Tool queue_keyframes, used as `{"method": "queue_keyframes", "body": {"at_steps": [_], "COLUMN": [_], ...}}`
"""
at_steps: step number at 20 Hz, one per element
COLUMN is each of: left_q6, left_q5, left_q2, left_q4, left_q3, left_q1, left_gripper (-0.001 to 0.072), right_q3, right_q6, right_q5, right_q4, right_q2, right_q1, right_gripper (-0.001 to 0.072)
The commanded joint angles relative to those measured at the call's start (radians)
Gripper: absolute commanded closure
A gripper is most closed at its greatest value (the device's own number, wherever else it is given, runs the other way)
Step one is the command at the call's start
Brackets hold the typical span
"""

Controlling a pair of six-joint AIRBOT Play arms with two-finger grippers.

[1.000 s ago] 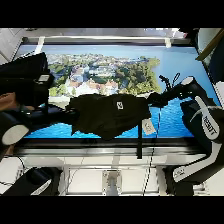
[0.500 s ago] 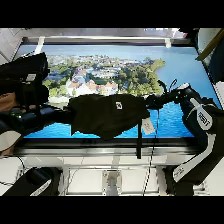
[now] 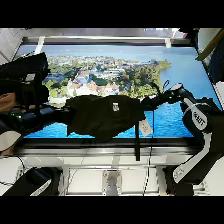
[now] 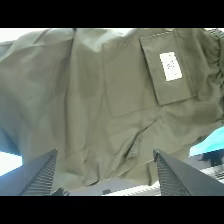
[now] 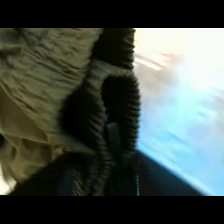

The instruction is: Fold the clothes and pants, and hang the long-sleeved shirts on hangers.

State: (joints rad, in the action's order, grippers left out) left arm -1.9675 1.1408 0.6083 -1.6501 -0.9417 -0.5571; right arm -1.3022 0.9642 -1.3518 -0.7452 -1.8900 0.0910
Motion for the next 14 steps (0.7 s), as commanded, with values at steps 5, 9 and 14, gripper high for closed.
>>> {"method": "queue_keyframes", "body": {"at_steps": [5, 9, 14], "left_q6": [0.000, 0.000, 0.000], "left_q5": [0.000, -0.001, -0.012], "left_q2": [-0.001, -0.001, -0.001], "left_q4": [-0.001, -0.008, -0.026], "left_q3": [-0.001, -0.001, -0.001], "left_q1": [0.001, 0.001, 0.001], "left_gripper": [0.0013, 0.0013, 0.0013], "right_q3": [-0.067, -0.262, -0.415], "right_q6": [-0.003, 0.054, 0.126], "right_q5": [-0.010, -0.125, -0.151], "right_q4": [0.016, 0.017, -0.034], "right_q2": [0.005, 0.066, 0.268], "right_q1": [-0.050, 0.036, 0.292], "right_gripper": [0.0681, 0.0682, 0.0682]}}
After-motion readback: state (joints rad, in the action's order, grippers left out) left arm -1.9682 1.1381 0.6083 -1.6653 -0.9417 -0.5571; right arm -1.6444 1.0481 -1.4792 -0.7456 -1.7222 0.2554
